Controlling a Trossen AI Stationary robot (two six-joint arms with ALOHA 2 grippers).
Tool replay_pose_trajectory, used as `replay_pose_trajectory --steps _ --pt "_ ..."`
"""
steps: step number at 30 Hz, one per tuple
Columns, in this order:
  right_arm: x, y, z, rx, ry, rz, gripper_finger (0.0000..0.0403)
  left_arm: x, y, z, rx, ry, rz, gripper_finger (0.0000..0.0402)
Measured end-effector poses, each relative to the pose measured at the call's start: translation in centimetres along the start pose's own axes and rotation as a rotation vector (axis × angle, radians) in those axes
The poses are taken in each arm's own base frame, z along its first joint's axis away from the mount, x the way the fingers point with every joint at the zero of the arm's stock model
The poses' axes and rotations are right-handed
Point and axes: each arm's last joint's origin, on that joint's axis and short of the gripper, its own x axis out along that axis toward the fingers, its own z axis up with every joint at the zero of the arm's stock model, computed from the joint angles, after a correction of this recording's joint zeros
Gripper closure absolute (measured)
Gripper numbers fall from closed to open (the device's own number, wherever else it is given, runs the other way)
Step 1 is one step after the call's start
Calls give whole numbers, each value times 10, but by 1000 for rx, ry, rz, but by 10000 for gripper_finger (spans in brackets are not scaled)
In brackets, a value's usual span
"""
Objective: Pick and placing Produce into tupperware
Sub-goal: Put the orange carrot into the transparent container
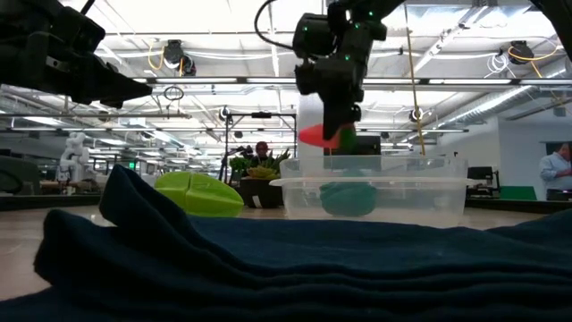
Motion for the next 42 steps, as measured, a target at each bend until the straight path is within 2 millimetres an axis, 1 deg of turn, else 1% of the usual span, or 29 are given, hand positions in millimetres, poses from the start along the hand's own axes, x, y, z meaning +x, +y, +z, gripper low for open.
replay_pose_trajectory --steps 15,22,25,30,35,42 --pt "-43 7 8 -15 29 -4 249 0 0 0 -4 0 0 376" --pt "-45 10 4 -38 71 -3 246 0 0 0 -5 -1 0 376" --pt "-44 15 4 -60 69 1 246 0 0 0 -8 -1 0 376" --pt "-41 33 2 -127 78 14 247 0 0 0 -18 0 0 376" --pt "-38 60 -3 -177 90 31 241 0 0 -1 -23 5 -1 376" --pt "-30 99 -10 -218 66 63 243 0 0 0 -27 5 -1 376"
